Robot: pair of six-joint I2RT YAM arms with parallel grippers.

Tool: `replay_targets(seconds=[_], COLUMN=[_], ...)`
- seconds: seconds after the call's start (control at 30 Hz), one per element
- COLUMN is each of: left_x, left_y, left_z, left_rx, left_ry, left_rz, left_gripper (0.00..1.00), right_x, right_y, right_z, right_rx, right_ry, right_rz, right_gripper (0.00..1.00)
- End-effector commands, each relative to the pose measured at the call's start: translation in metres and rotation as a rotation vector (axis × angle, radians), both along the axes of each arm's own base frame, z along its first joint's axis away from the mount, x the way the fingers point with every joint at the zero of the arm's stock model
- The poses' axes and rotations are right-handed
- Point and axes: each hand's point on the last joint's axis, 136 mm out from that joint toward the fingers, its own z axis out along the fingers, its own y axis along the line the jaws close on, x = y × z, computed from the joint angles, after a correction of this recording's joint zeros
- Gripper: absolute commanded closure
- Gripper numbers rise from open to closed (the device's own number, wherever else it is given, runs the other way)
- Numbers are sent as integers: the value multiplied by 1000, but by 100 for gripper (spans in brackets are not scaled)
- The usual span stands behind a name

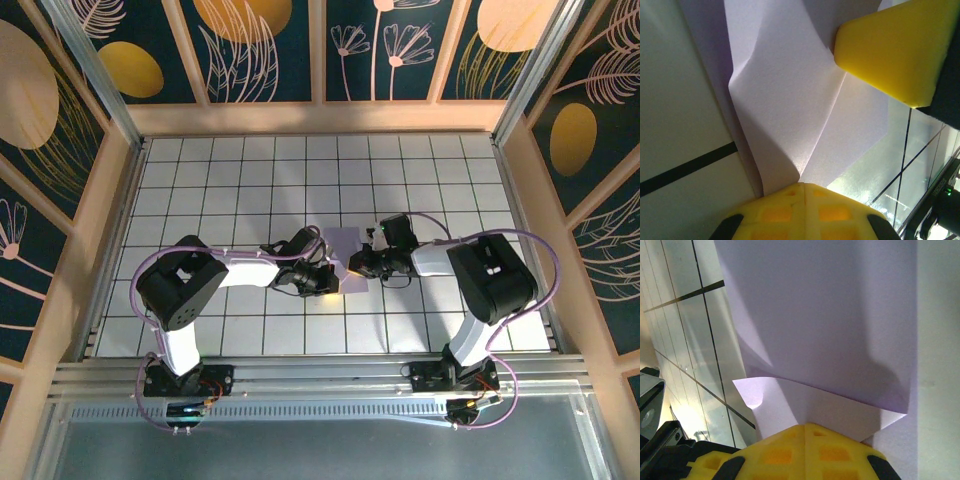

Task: Fold a paper plane with a square sheet of paper (fold left side to right side)
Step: Fold the triangle a second time at the center of the table.

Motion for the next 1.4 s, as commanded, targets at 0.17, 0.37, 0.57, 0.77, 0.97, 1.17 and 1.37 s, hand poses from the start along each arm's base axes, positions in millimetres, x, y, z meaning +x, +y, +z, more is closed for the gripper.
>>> replay_targets(seconds=[0.17,0.37,0.57,0.77,0.97,1.17,1.37], left_x=[-1,8,25,30,35,36,30], left_y=[1,-8,-15,-24,-23,-19,-9], left_z=[20,29,25,19,8,-2,-15], left_rx=[9,-30,-34,-54,-24,4,53], left_ry=[-21,-23,-36,-34,-33,-27,-9], left_rz=[-35,-27,-27,-47,-41,-34,-38], left_gripper=[100,100,100,100,100,100,100], right_x=[-24,-25,-27,-28,-29,-30,-30], right_y=[-24,-25,-25,-25,-25,-26,-26], right_z=[-41,-42,-41,-41,-41,-42,-42], right_rx=[-132,-132,-129,-130,-128,-130,-134], right_ry=[125,127,126,133,133,135,135], right_rz=[-34,-38,-36,-36,-33,-34,-36], right_gripper=[100,100,100,100,100,100,100])
